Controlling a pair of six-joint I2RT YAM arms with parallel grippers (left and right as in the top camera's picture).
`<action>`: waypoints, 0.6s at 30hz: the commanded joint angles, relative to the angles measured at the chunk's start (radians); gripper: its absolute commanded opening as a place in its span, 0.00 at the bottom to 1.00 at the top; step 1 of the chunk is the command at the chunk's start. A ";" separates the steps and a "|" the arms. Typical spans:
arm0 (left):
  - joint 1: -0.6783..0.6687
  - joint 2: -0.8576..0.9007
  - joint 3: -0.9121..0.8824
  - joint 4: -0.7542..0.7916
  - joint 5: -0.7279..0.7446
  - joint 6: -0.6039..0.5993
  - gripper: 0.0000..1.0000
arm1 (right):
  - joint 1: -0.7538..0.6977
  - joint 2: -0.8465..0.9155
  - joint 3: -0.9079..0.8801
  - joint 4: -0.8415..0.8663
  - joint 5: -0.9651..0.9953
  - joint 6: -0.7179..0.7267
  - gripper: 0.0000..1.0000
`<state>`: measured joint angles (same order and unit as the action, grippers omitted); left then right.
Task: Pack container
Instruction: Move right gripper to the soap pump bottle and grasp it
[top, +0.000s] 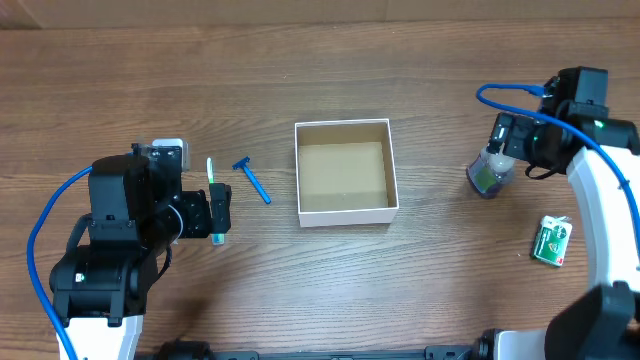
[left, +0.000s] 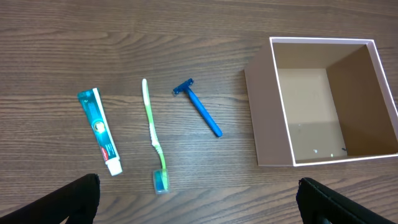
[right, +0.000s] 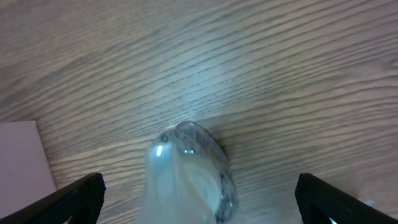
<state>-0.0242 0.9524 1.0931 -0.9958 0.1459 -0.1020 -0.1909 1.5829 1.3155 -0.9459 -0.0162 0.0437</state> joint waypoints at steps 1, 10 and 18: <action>0.004 0.001 0.023 0.003 0.004 0.012 1.00 | -0.006 0.011 0.028 0.019 -0.016 -0.027 0.99; 0.004 0.001 0.023 0.006 0.003 0.012 1.00 | -0.006 0.012 0.027 -0.005 -0.055 -0.105 0.68; 0.004 0.001 0.023 0.006 0.000 0.012 1.00 | -0.006 0.012 0.027 -0.006 -0.055 -0.104 0.40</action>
<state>-0.0242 0.9524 1.0931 -0.9955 0.1455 -0.1017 -0.1909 1.6039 1.3155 -0.9577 -0.0681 -0.0563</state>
